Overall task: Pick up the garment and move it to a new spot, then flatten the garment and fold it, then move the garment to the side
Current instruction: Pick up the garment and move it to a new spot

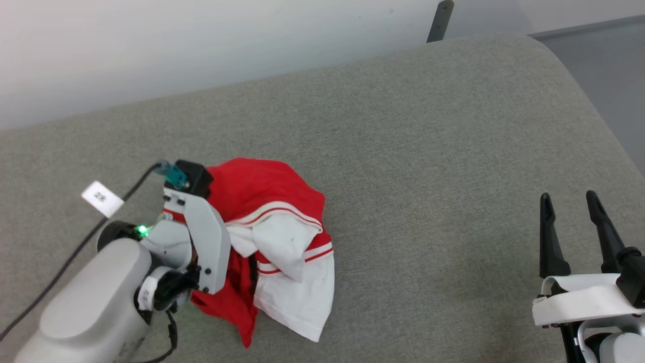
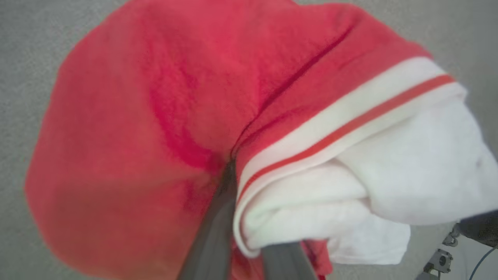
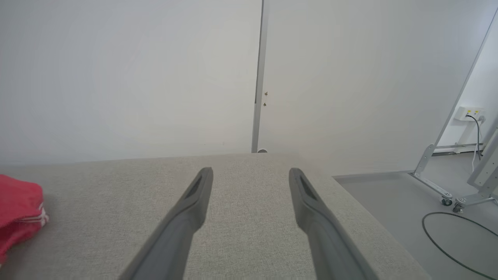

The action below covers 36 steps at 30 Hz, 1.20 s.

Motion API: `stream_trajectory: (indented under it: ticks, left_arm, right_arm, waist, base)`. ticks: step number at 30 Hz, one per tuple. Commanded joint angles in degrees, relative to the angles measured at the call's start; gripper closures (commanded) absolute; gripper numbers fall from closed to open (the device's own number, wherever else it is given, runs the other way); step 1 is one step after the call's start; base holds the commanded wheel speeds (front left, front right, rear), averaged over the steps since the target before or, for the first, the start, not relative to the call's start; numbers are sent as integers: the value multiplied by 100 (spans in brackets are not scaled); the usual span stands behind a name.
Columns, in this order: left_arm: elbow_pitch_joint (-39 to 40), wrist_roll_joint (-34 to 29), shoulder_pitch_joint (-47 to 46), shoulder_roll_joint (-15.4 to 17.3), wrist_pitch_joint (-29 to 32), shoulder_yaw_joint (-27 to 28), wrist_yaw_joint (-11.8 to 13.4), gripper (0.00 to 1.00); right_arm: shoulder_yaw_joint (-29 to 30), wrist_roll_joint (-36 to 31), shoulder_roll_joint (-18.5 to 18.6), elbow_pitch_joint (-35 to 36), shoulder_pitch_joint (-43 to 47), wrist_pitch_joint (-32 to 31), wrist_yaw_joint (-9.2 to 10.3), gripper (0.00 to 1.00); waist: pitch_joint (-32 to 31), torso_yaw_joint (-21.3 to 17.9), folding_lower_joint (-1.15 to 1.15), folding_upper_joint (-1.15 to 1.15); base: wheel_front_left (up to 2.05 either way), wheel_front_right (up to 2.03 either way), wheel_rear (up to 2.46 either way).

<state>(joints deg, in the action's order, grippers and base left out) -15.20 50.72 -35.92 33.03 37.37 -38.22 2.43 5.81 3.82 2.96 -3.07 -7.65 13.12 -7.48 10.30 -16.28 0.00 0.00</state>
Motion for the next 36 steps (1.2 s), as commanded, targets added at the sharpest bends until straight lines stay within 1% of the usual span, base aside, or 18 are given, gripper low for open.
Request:
stream_trajectory:
  ticks: [1, 2, 3, 4, 5, 6, 7, 8, 12, 16, 21, 25, 31, 36]
  left_arm:
    - [-53, -34, -11, -17, -6, -17, -27, 100]
    - [-166, -31, -36, -58, -20, -43, -58, 92]
    - [-253, -12, -58, -107, -42, -61, -96, 78]
    - [-343, 24, -76, -158, -67, -54, -124, 68]
    - [-419, 38, -98, -199, -83, -55, -160, 55]
    - [-472, 56, -117, -227, -97, -64, -183, 33]
    - [-508, 78, -127, -261, -106, -64, -202, 5]
    - [-519, 57, -145, -278, -137, -78, -226, 0]
    - [-499, 50, -68, -264, -204, -104, -302, 0]
    - [-288, 39, 69, -193, -369, -62, -280, 0]
    - [73, 28, 340, -68, -790, 100, -196, 0]
    - [361, -31, 638, 106, -1321, 308, -141, 0]
    - [630, -33, 1218, 371, -2254, 737, 13, 0]
    - [770, -28, 1774, 503, -3063, 1064, 107, 0]
  right_arm:
    - [-12, 41, -14, -7, -72, 32, -3, 0]
    - [-14, 32, -14, -22, -77, 40, -3, 0]
    - [-14, 31, -13, -36, -84, 45, -3, 0]
    - [-23, 28, -14, -51, -93, 49, -3, 0]
    - [-17, 15, -12, -58, -87, 53, -3, 0]
    - [-14, 2, -12, -67, -78, 50, -3, 0]
    - [-17, -25, -14, -66, -67, 40, -3, 0]
    - [-11, -43, -12, -59, -46, 25, -3, 0]
    - [-41, -118, -13, -42, 68, -49, -3, 0]
    - [-41, -147, -13, -16, 174, -125, -3, 0]
    - [-106, -176, -14, 21, 288, -209, -3, 0]
    - [-144, -197, -11, 10, 376, -228, -3, 0]
    - [-111, -262, -12, -117, 499, -186, -3, 0]
    - [-7, -332, -13, -245, 586, -123, -3, 0]
  waist:
    - [-6, 14, 0, 0]
    - [-18, 38, 0, 0]
    - [-29, 59, 0, 0]
    - [-49, 80, 0, 0]
    - [-80, 111, 0, 0]
    - [-115, 140, 0, 0]
    - [-159, 174, 0, 0]
    - [-206, 216, 0, 0]
    - [-460, 396, 0, 0]
    - [-727, 616, 0, 0]
    - [-1060, 921, 0, 0]
    - [-1255, 1153, 0, 0]
    - [-1493, 1444, 0, 0]
    - [-1620, 1653, 0, 0]
  base:
    - [0, 0, 0]
    - [0, 0, 0]
    - [0, 0, 0]
    - [0, 0, 0]
    - [0, 0, 0]
    - [0, 0, 0]
    - [0, 0, 0]
    - [0, 0, 0]
    - [0, 0, 0]
    - [0, 0, 0]
    - [0, 0, 0]
    - [0, 0, 0]
    - [0, 0, 0]
    - [0, 0, 0]
